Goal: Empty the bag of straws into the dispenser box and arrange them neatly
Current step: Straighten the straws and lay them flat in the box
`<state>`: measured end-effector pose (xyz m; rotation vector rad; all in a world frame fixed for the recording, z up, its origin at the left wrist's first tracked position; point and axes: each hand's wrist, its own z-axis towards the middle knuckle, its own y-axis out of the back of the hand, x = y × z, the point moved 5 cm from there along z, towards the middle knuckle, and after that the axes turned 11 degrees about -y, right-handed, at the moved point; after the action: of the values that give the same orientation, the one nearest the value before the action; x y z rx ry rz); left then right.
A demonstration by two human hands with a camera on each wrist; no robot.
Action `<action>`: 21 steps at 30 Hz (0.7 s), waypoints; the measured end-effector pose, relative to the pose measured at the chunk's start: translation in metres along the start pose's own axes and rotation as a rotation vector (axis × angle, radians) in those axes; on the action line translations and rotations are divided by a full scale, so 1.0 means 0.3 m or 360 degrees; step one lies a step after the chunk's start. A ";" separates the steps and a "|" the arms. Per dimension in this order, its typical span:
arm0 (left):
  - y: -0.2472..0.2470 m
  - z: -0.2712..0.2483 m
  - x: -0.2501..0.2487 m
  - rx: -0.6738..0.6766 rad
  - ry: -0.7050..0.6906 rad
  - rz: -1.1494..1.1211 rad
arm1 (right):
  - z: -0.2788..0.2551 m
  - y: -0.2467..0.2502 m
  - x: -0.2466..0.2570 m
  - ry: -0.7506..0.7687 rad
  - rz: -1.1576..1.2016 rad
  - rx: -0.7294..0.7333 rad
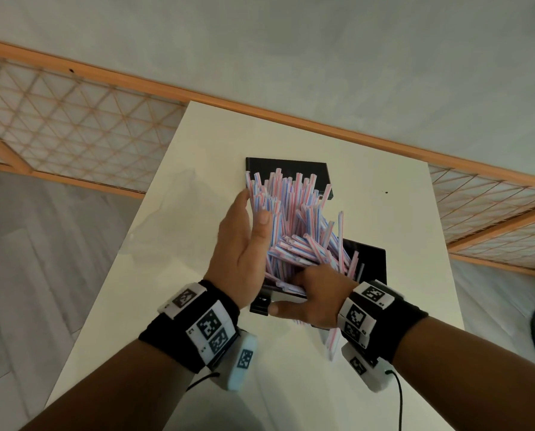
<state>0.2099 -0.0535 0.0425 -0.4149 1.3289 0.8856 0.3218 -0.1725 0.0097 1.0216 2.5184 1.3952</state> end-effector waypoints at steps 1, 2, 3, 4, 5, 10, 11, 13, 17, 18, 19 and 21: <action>0.001 0.001 0.003 -0.0064 0.0063 -0.0048 | 0.000 0.007 0.004 0.0003 0.0014 -0.0015; 0.001 -0.001 0.003 -0.0115 0.0105 -0.0099 | 0.001 0.008 0.002 -0.0002 0.0005 -0.0014; 0.004 -0.003 -0.008 -0.0154 0.0122 -0.0128 | 0.000 0.007 0.002 -0.0007 -0.0024 -0.0009; 0.005 -0.005 -0.024 -0.0166 0.0123 -0.0146 | -0.003 0.005 0.002 -0.0020 -0.0074 0.0001; 0.001 -0.006 -0.031 -0.0167 0.0136 -0.0183 | -0.005 0.003 0.001 -0.0027 -0.0115 0.0002; -0.038 -0.015 0.016 -0.0319 0.0415 -0.0734 | 0.002 0.016 0.033 -0.0005 -0.0059 -0.0033; -0.040 -0.020 0.032 -0.0327 0.0424 -0.0790 | 0.002 0.019 0.037 -0.0038 -0.0092 -0.0020; -0.045 -0.021 0.035 -0.0304 0.0403 -0.0833 | 0.001 0.028 0.041 -0.0097 -0.0121 -0.0003; -0.047 -0.017 0.025 -0.0278 0.0387 -0.0837 | -0.006 0.028 0.063 -0.0049 -0.0031 0.0034; -0.045 -0.020 0.026 -0.0257 0.0360 -0.0814 | -0.006 0.023 0.056 -0.0098 -0.0101 0.0042; -0.036 -0.024 0.023 -0.0236 0.0349 -0.0753 | -0.008 0.022 0.046 -0.0159 -0.0169 0.0046; 0.001 -0.031 0.016 -0.0176 0.0350 -0.0450 | -0.009 0.022 0.024 -0.0239 -0.0204 0.0088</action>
<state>0.2033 -0.0585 0.0358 -0.7846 1.3819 0.6920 0.3186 -0.1680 0.0182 0.9178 2.4768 1.1757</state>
